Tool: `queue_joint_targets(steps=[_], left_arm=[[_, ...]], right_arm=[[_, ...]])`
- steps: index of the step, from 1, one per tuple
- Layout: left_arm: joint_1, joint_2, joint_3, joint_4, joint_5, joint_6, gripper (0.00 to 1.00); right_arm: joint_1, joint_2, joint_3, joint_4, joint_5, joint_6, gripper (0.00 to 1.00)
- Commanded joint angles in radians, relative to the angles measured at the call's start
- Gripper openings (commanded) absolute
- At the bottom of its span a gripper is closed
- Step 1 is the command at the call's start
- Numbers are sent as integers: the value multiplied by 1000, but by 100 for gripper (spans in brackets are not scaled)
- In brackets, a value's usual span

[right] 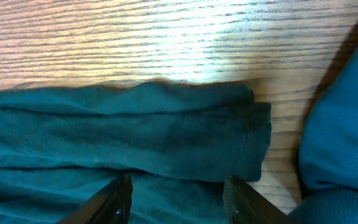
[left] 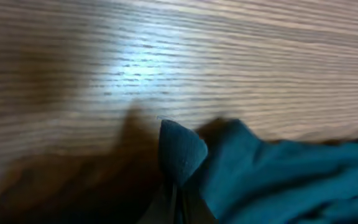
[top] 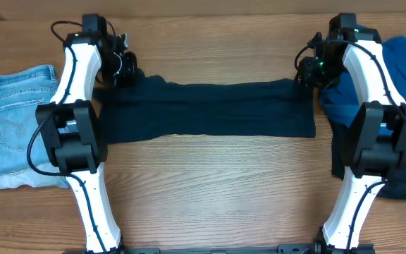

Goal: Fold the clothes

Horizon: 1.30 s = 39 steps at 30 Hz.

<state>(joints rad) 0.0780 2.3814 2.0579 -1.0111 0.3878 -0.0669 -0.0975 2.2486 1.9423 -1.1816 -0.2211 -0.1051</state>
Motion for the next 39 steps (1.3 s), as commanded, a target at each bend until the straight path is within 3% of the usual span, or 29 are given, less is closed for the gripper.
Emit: queue_joint_targets(steps=[1, 6, 12, 15, 19, 31, 33, 35, 39], left_arm=[[-6, -63, 107, -105, 31, 31, 4], [-6, -87, 124, -378, 0, 80, 4], [-6, -87, 124, -545, -215, 117, 5], [-5, -87, 123, -589, -234, 130, 15], [-6, -87, 121, -608, -260, 135, 27], [-7, -85, 117, -535, -171, 127, 34], [-7, -85, 117, -535, -152, 136, 34], [-7, -85, 117, -530, -150, 135, 34], [-7, -85, 117, -525, -150, 135, 34]], right_arm=[[-3, -29, -1, 1, -5, -4, 52], [-3, -29, -1, -10, -5, -4, 52], [-3, -29, -1, -11, -5, -4, 52], [-3, -29, -2, -29, -5, -4, 52], [-3, -29, -2, -51, -5, -4, 52], [-3, 36, -6, -27, 2, 0, 53], [-3, 54, -6, -30, 99, 62, 53], [-12, 55, -6, -51, 171, 189, 62], [-26, 56, -6, -151, 103, 203, 68]])
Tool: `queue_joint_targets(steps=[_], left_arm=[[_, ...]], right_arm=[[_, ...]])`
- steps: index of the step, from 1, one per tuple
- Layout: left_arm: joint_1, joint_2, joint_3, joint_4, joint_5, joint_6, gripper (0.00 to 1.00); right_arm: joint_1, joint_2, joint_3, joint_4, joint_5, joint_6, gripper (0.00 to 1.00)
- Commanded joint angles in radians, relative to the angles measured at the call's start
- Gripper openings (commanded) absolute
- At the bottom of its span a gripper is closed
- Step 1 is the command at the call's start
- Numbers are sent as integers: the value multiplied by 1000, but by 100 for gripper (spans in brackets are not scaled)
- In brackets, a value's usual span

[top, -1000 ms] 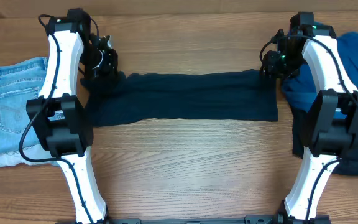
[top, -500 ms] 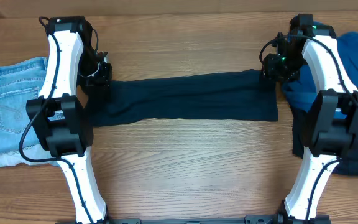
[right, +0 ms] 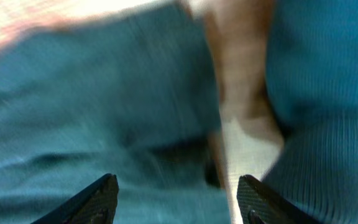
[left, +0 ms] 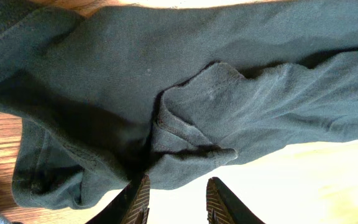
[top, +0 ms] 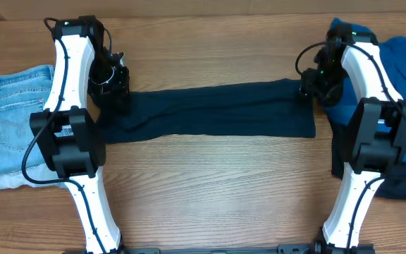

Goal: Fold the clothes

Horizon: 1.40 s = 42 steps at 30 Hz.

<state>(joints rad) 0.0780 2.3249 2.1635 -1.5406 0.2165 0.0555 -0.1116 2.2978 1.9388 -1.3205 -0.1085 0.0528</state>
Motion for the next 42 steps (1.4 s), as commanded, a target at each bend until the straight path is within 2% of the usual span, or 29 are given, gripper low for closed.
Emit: queue_joint_targets(steps=[1, 5, 7, 9, 11, 17, 19, 24, 26, 27, 29, 30, 31, 33, 34, 37, 39, 42], left_arm=[[-7, -29, 11, 5, 21, 13, 34], [-7, -29, 11, 5, 21, 13, 33], [-7, -29, 11, 5, 21, 13, 33], [-7, -29, 11, 5, 21, 12, 33], [-7, -29, 11, 4, 21, 12, 33], [-7, -29, 11, 5, 21, 12, 33], [-7, -29, 11, 5, 21, 12, 34], [-7, -29, 11, 5, 21, 13, 34], [-7, -29, 11, 5, 21, 13, 34], [-7, -29, 11, 5, 21, 13, 34], [-6, -29, 11, 5, 20, 13, 34], [-6, -29, 11, 5, 20, 13, 34], [-6, -29, 11, 5, 20, 13, 34], [-6, -29, 11, 5, 21, 13, 34], [-6, -29, 11, 5, 21, 13, 34], [-6, -29, 11, 5, 21, 13, 34], [-6, -29, 11, 8, 20, 13, 34], [-6, -29, 11, 8, 20, 13, 34]], right_arm=[[-11, 7, -5, -12, -19, 55, 69], [-11, 7, -14, 14, -133, 57, 72], [-13, 7, -14, 88, -192, 61, 76], [-13, 7, -14, 226, -170, 105, 76], [-13, 7, -14, 294, -164, 105, 75], [-13, 9, -16, 328, -57, 104, 73], [-13, 16, -16, 328, -58, 104, 64], [-13, 52, -16, 318, -58, 97, 64], [-13, 65, -16, 314, -57, 97, 60], [-13, 68, -16, 312, -57, 97, 55], [-13, 68, -15, 311, -57, 97, 27], [-13, 68, -15, 309, -57, 97, 23], [-13, 68, -15, 309, -56, 97, 24], [-13, 66, -3, 301, -55, 98, 33], [-13, 63, 6, 288, -42, 98, 34], [-13, 55, 61, 220, 25, 98, 34], [-13, 53, 85, 188, 29, 98, 29], [-13, 53, 86, 173, 29, 98, 29]])
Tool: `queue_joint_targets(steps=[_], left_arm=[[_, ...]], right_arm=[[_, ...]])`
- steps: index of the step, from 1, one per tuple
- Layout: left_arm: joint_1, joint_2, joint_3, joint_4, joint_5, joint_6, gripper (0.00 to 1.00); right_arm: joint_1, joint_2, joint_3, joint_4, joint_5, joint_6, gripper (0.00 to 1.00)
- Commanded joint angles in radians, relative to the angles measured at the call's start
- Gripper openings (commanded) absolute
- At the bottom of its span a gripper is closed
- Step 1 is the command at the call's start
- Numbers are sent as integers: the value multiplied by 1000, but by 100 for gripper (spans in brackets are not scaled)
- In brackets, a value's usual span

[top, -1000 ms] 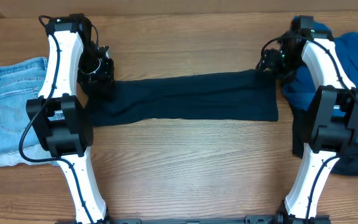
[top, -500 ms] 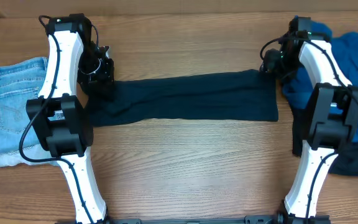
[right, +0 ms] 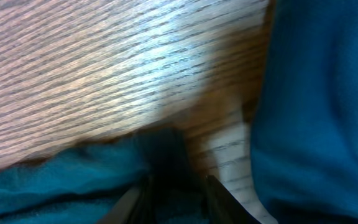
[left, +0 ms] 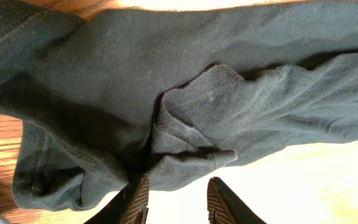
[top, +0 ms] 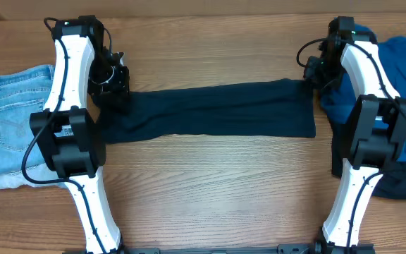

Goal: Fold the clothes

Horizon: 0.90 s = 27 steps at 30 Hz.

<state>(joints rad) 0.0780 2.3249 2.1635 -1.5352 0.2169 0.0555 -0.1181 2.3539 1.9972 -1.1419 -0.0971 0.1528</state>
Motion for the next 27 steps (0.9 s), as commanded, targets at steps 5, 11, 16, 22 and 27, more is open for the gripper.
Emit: queue_joint_targets(steps=[5, 11, 16, 22, 27], left_arm=[[-6, -29, 11, 6, 20, 13, 35], [-6, -29, 11, 9, 20, 12, 35], [-6, -29, 11, 6, 20, 12, 35], [-6, -29, 11, 6, 20, 12, 36], [-6, -29, 11, 3, 21, 12, 36]], right_arm=[[-7, -3, 28, -168, 18, -3, 4], [-7, -3, 27, -305, 167, -3, 24], [-7, -3, 25, -293, 175, -3, 61], [-6, -3, -36, -228, -89, -3, 72], [-7, -3, -204, -76, -92, -3, 72]])
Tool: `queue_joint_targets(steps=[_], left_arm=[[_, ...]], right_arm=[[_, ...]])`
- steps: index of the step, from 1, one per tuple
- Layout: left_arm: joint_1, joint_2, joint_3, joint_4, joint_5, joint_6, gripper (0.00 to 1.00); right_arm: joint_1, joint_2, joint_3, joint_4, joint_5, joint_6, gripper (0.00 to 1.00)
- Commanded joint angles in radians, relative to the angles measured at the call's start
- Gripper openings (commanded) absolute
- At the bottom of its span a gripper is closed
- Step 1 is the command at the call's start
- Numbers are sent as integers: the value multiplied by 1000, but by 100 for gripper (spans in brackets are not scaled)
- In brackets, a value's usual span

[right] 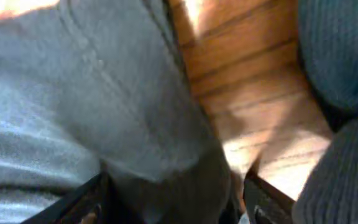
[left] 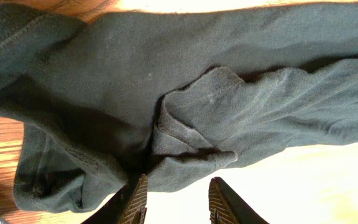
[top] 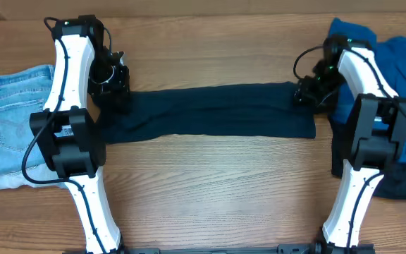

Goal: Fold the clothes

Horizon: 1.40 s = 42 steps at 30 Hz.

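A dark navy garment [top: 210, 111] lies as a long strip across the table. My left gripper [top: 111, 88] hovers over its bunched left end. In the left wrist view that gripper [left: 176, 202] is open, a folded flap of cloth [left: 197, 124] just ahead of the fingers [left: 135, 199]. My right gripper [top: 307, 92] is at the strip's right end. In the right wrist view it [right: 179, 205] stands wide open, with the garment's hemmed edge [right: 135, 112] between the fingers [right: 263, 202] and bare wood beside it.
Folded light-blue jeans [top: 16, 127] lie at the left edge. A pile of blue clothes [top: 393, 63] sits at the far right, close to the right arm, with a darker piece [top: 400, 176] below it. Bare wood [top: 210, 197] spans the front.
My right gripper has shifted from the garment's far right corner toward the near side, and its jaws are now spread wide over the right hem. The left gripper and garment look unchanged.
At first my left gripper pinched the garment's far left corner and the right stood open over the right end. Then the left had let go and hung open over the bunched left end. The right gripper sat at the far right corner, then over the hem.
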<state>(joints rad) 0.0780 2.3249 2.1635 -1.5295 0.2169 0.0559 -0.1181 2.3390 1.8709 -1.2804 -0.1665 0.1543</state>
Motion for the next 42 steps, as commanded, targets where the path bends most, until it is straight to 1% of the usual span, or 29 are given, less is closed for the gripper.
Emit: queue_joint_targets(steps=[1, 2, 4, 5, 6, 7, 8, 9, 12, 14, 20, 21, 25, 29, 31, 33, 36, 41, 42], left_arm=[[-6, -29, 11, -3, 21, 11, 36], [-6, -29, 11, -3, 20, 11, 36], [-6, -29, 11, -2, 20, 11, 36], [-6, -29, 11, -2, 20, 12, 37], [-6, -29, 11, -3, 20, 12, 37], [-6, -29, 11, -3, 20, 12, 36], [-6, -29, 11, -3, 20, 11, 37], [-6, -29, 11, -3, 20, 12, 36], [-6, -29, 11, -5, 20, 12, 37], [-6, -29, 11, -14, 20, 12, 37], [-6, -29, 11, -10, 20, 12, 38], [-6, -29, 11, -10, 20, 12, 38], [-6, -29, 11, -9, 20, 12, 38], [-6, -29, 11, -4, 20, 11, 38], [-6, -29, 11, -3, 21, 11, 38], [-6, -29, 11, -3, 21, 11, 37], [-6, -29, 11, -3, 21, 11, 37], [-6, -29, 11, -3, 21, 11, 36], [-6, -29, 11, -3, 21, 11, 36]], right_arm=[[-7, 12, -104, 87, -23, -4, 72], [-6, 12, -128, 103, -50, -5, 68], [-6, 12, -151, 121, -141, -12, 53], [-5, 12, -151, 121, -192, -31, 48], [-6, 12, -150, 121, -217, -31, 45], [-6, 12, -150, 121, -232, -31, 37], [-6, 12, -150, 121, -232, -30, 24], [-6, 12, -150, 121, -232, -30, 4], [-10, 12, -144, 134, -228, -30, 4], [-29, 12, -109, 116, -204, -22, 4], [-115, 10, 106, -73, -61, -23, 4], [-134, 5, 194, -124, -54, -24, 4], [-119, 4, 312, -218, -52, -54, 4], [-22, 4, 323, -280, -50, -79, 4], [34, 4, 323, -290, -51, -64, 4], [123, 4, 323, -300, -51, -23, 4], [224, 5, 323, -284, -51, 8, 4], [423, 6, 321, -183, -50, 83, 4], [445, 9, 321, -169, -50, 84, 4]])
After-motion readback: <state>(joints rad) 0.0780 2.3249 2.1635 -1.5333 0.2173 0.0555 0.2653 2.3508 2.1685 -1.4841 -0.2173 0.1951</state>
